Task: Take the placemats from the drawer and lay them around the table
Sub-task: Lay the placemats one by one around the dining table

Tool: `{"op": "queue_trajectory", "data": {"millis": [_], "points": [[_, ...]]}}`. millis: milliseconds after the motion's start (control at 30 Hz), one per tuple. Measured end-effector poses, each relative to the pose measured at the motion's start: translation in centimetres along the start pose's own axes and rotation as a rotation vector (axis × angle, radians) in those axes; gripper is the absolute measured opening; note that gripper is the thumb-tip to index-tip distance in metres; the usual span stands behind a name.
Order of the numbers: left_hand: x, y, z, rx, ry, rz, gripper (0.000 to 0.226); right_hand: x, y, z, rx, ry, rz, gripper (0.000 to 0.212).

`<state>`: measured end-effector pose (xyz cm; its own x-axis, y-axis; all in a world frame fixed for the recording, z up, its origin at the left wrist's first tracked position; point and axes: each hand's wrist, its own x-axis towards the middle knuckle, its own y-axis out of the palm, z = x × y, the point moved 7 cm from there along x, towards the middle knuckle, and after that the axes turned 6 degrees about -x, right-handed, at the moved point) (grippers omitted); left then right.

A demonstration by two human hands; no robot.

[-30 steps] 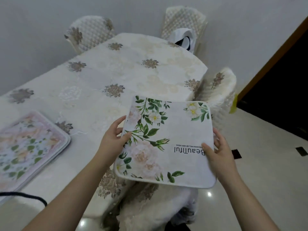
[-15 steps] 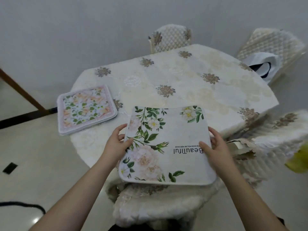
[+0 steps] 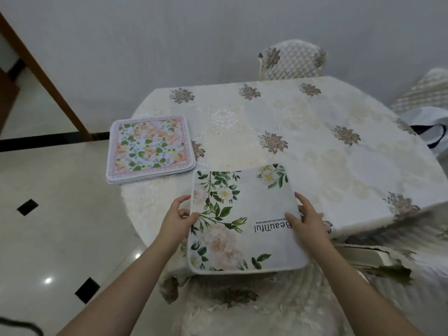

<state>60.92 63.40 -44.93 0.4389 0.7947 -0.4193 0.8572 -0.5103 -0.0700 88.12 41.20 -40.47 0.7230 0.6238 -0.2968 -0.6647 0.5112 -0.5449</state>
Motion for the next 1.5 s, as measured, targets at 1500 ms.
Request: {"op": "queue_trajectory", "data": {"millis": [1500], "points": [[11.6, 9.5, -2.2, 0.906, 0.465, -0.237, 0.056, 16.0, 10.4, 4.0, -0.458, -0.518, 0.128, 0.044]]}}
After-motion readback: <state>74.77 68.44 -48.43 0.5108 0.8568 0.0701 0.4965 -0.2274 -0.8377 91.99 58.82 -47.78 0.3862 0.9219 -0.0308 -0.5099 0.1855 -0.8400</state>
